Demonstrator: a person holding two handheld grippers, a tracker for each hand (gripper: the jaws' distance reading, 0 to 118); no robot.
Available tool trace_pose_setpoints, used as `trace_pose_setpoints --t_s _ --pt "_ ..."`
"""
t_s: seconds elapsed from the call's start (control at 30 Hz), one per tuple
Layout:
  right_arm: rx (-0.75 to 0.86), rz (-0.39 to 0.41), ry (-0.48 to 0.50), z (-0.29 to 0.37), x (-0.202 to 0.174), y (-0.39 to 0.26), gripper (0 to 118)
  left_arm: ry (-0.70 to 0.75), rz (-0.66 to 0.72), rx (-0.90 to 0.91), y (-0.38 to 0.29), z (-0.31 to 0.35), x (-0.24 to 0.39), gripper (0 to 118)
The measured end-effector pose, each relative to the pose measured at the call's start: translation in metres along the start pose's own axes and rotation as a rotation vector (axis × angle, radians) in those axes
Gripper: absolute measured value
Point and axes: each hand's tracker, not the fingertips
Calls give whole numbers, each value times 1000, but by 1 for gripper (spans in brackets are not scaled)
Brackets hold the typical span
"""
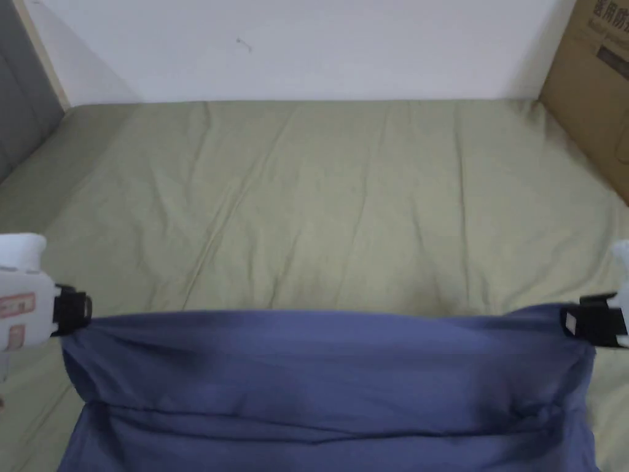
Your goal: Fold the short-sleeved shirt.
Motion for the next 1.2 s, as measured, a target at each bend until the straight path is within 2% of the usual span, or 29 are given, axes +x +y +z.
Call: trace_pose_setpoints --t_s 0.13,0.27,0.3,0.33,0.37,0.4,0.43,0.47,0.57,0.6,0.63,0.67,0.7,0.73,0.77,0.8,0.87,1.0,1.1,1.13,1.17,1.2 --pt "-135 -42 -3 -3 -7 -76 1 17 17 -96 -63 0 -5 2" --pt "-207 -142 -37 -33 -13 -138 1 18 77 -223 -118 -26 -7 3" --pt "-198 -147 -46 -39 -14 -148 2 27 93 -239 -127 -31 -8 8" --pt "-190 -153 -45 -43 -15 -156 4 29 94 -238 -133 -34 -9 22" --pt "-202 -157 -72 -46 -17 -160 15 47 102 -240 -135 -36 -10 45" --pt "-219 -154 -107 -47 -18 -161 40 87 112 -244 -136 -36 -12 83" --pt "-211 -138 -120 -44 -20 -161 57 92 115 -230 -134 -31 -14 101" --pt "-187 -110 -153 -38 -24 -158 62 80 136 -198 -130 -24 -19 105" --pt "-73 -51 -218 -15 -38 -142 63 36 238 -99 -114 1 -31 103" --pt "-33 -41 -222 -8 -44 -137 62 33 264 -73 -110 7 -34 102" --pt "17 -39 -194 1 -51 -131 61 23 292 -45 -107 15 -35 95" --pt "55 -49 -166 8 -59 -126 58 -6 316 -11 -107 22 -35 80" --pt "82 -59 -139 12 -68 -122 46 -37 332 12 -108 29 -34 44" --pt "94 -83 -116 13 -79 -119 31 -68 340 19 -111 33 -33 16" --pt "115 -98 -85 14 -89 -119 12 -68 340 14 -115 36 -30 3" --pt "146 -108 -56 13 -99 -120 5 -50 339 12 -122 37 -26 2" --pt "176 -131 -6 8 -123 -123 3 -26 341 8 -138 40 -21 1" --pt "126 -57 77 -11 -158 -123 3 -82 391 -14 -160 38 -31 1" --pt "113 -24 89 -21 -177 -121 3 -120 433 -25 -167 33 -50 3" --pt "105 -12 104 -22 -181 -120 3 -146 468 -33 -169 29 -57 13" --pt "106 -12 109 -27 -179 -120 3 -139 500 -58 -171 24 -64 30" --pt "101 -8 117 -29 -180 -120 3 -147 527 -91 -172 18 -70 62"
